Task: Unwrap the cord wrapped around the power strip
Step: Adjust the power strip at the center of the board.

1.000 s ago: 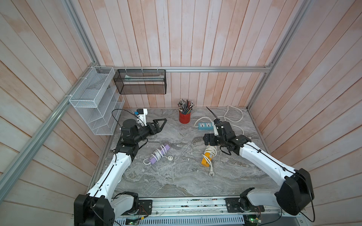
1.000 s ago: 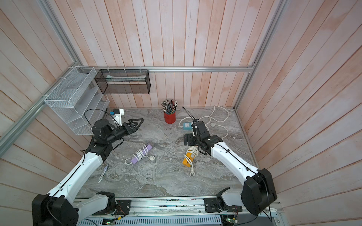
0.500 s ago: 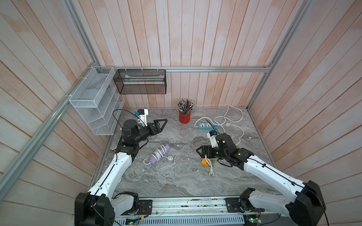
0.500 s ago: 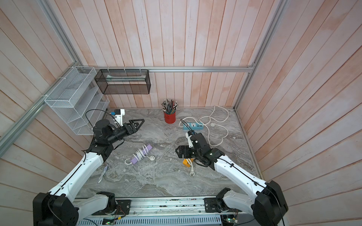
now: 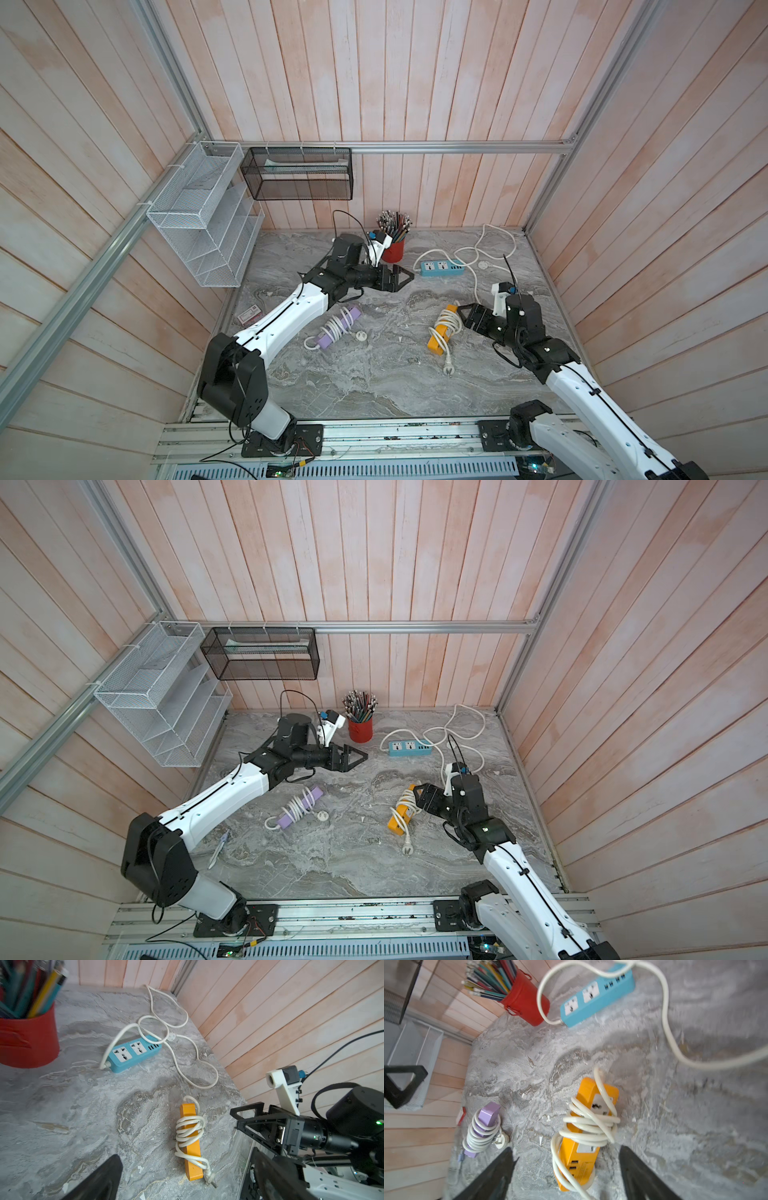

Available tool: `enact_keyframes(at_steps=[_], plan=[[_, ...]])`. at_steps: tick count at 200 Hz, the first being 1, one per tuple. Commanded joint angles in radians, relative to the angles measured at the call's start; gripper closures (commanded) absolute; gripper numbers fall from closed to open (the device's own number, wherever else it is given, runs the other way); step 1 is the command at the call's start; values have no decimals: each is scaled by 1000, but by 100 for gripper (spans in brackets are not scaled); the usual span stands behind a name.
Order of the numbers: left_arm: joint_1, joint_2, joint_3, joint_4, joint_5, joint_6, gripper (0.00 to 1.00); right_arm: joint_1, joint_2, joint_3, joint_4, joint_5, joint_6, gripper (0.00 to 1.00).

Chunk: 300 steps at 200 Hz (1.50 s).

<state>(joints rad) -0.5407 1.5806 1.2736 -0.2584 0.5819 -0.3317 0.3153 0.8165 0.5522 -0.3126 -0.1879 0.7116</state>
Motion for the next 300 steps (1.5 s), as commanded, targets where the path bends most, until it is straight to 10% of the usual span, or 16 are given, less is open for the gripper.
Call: enact_keyframes(at_steps=[1,46,158,300], plan=[[-27,33,4,-42,-63,70,2,-17,-23,-64,32,-48,82,41],[-82,62,-30,14,-86,63,0,-114,25,-168,202,-189,129,19],[-78,-8,-99,73,-153,29,0,-243,336,-178,485,-185,123,90],[-20,-120,-188,102,-156,6,0,61,828,70,737,-204,144,94]])
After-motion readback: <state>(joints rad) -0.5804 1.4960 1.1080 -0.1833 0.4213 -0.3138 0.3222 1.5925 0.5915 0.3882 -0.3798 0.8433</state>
